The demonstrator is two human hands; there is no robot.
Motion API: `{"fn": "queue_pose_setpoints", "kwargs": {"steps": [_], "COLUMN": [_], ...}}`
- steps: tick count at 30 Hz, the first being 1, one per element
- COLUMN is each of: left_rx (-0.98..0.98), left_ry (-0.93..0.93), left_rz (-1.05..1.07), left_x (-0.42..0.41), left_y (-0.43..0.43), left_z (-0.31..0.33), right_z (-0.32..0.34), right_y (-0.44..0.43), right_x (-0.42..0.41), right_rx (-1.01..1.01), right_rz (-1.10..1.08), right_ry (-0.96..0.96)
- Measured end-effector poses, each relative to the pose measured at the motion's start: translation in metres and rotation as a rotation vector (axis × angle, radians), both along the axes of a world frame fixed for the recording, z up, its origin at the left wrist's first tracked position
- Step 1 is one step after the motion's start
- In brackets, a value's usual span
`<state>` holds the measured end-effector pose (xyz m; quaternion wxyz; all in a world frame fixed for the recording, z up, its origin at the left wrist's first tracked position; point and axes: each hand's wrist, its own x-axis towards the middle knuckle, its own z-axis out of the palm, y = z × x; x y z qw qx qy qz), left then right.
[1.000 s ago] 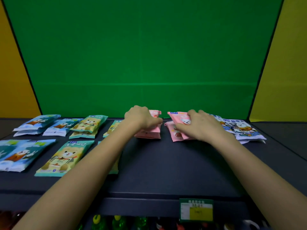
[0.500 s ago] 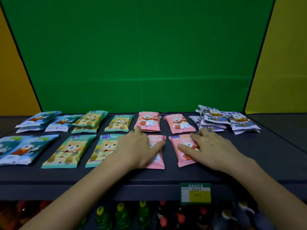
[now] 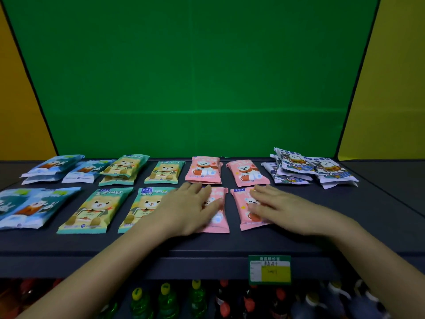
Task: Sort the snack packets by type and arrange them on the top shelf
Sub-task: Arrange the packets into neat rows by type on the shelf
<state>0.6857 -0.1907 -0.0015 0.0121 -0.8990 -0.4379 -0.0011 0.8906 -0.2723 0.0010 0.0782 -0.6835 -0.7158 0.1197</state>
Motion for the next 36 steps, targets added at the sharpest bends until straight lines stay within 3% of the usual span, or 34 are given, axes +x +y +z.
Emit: {"fn": "queue_pose_setpoints", "kwargs": {"steps": [4, 7, 14, 17, 26, 30, 33, 36], "left_rx": [0.113, 0.025, -0.299, -0.371, -0.353, -0.383, -0.236, -0.038], "left_ry": [-0.270, -0.405, -0.415, -0.440, -0.448, -0.427, -0.437, -0.525], "left_rz": [0.072, 0.154, 0.242, 0.227, 0.216, 0.226, 0.197, 0.096], "left_x": [0.005, 0.018, 0.035, 0.036, 0.038, 0.037, 0.039, 0.047], "left_y": [0.031, 0.063, 0.104, 0.104, 0.106, 0.109, 0.106, 0.100], "left_z": [0.018, 0.027, 0.017, 0.013, 0.007, 0.014, 0.025, 0.039], "right_z": [0.029, 0.033, 0.015, 0.008, 0.001, 0.008, 0.020, 0.039], "right_y": [0.030, 0.062, 0.099, 0.102, 0.109, 0.108, 0.098, 0.076], "right_x": [0.012, 0.013, 0.008, 0.007, 0.003, 0.001, -0.001, 0.004], "right_rx": [0.103, 0.159, 0.032, 0.087, 0.177, 0.113, 0.106, 0.307], "right_rz": [-0.058, -0.145, -0.225, -0.239, -0.232, -0.234, -0.210, -0.207], "right_ry": [0.001, -0.055, -0.221, -0.243, -0.224, -0.223, -0.145, -0.027]}}
